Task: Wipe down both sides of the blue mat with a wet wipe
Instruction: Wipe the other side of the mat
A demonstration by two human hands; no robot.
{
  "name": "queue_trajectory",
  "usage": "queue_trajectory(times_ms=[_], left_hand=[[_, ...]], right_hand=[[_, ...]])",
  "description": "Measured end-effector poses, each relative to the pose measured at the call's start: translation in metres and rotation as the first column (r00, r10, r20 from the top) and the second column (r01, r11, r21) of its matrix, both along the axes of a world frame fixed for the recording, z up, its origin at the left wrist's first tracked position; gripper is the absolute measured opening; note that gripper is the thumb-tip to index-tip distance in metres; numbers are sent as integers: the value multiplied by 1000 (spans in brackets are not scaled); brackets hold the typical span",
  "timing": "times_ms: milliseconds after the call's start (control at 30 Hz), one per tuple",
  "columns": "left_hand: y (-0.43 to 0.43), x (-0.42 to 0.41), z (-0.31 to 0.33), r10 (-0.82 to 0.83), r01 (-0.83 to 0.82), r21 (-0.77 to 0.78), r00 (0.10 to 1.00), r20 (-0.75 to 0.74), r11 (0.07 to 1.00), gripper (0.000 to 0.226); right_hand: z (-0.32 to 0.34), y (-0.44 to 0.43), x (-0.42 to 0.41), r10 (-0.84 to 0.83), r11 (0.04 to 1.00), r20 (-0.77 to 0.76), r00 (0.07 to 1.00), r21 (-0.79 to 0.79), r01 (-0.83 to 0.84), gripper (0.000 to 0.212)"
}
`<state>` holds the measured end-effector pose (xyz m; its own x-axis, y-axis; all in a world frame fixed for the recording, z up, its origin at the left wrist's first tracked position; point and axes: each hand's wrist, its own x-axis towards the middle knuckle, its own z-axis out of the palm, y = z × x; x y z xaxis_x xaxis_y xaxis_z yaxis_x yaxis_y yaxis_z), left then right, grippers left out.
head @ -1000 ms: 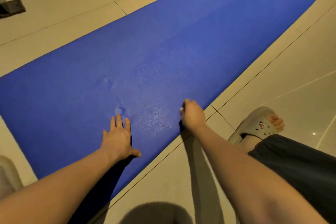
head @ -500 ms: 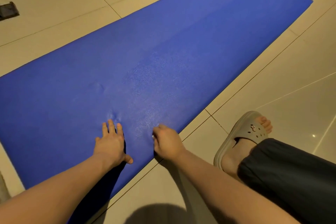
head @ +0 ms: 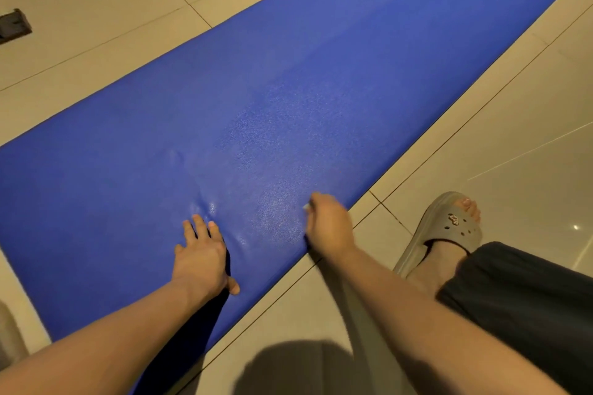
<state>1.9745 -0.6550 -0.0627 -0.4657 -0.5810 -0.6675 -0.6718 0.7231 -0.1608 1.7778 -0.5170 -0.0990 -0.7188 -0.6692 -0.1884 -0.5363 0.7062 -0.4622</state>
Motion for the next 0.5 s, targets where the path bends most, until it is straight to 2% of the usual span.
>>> queue_trajectory(times_ms=[100,167,200,300,400,500], left_hand=[[0,-4,1,19,-19,4,1000,14,1000,154],[2,-7,1,31,-31,2,999,23,1000,155],[3,-8,1,32,-32,-4,999,29,999,156],[3,-9,1,31,-30,-16,999,35,999,156],[3,-7,1,28,-27,-16,999,19,1000,155],[2,-6,1,25,-25,-21,1000,3,999,156]], right_hand=[[9,7,60,376,926,56,925,11,-377,11],[8,13,49,447,894,-3,895,37,-446,10],[6,13,32,391,919,-24,920,50,-390,8],[0,19,-39,60,996,-110,992,64,-54,11],[-4,26,-97,-172,983,-105,979,48,178,13],[-6,25,-115,-368,928,10,930,-49,368,6]])
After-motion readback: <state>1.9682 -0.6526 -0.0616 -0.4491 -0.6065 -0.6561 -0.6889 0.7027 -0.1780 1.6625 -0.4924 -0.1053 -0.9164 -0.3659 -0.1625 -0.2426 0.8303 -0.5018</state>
